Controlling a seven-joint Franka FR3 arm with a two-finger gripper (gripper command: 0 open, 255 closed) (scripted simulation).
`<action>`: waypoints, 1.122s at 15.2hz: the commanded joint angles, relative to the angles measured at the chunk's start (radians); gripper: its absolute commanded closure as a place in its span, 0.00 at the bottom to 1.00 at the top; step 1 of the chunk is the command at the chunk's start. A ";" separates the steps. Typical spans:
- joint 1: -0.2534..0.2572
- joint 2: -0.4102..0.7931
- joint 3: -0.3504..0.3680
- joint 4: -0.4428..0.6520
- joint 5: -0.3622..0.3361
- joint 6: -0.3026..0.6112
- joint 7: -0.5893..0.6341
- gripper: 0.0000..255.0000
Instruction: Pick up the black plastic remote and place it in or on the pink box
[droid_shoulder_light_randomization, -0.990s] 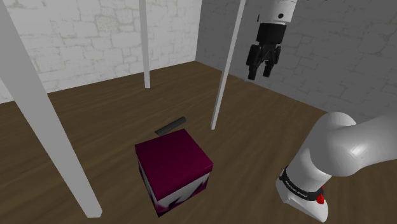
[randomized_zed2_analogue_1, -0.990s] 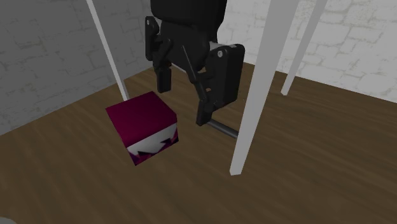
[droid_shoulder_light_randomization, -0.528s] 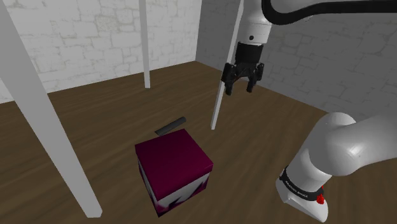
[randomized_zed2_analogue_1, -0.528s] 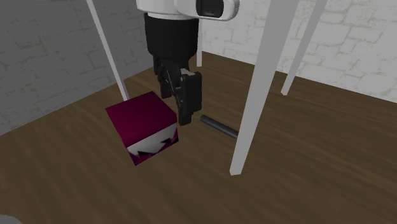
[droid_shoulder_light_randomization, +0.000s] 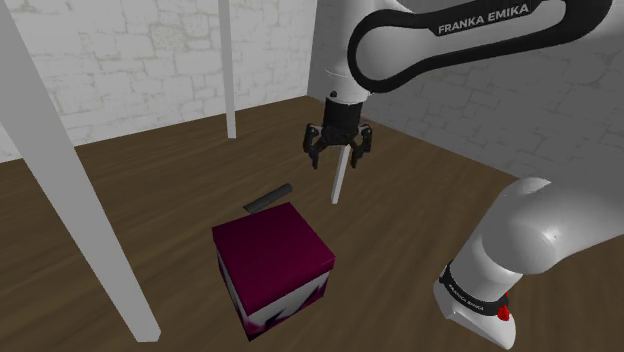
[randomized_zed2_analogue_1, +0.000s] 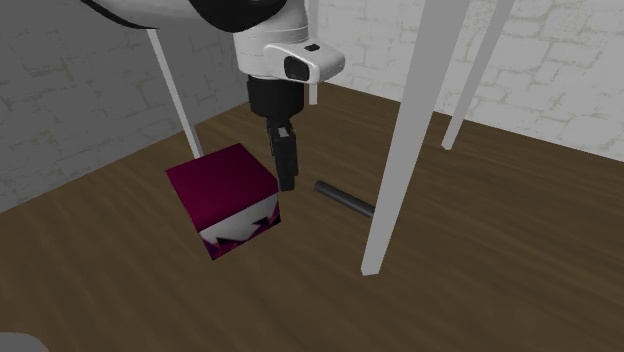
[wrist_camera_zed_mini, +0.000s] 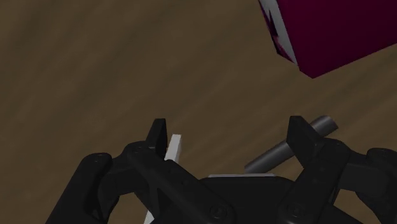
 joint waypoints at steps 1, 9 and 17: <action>-0.024 0.068 0.048 0.008 -0.012 0.070 0.104 0.00; -0.134 0.413 0.199 0.141 -0.207 0.261 0.562 0.00; -0.112 0.780 0.160 0.374 -0.511 0.296 1.028 0.00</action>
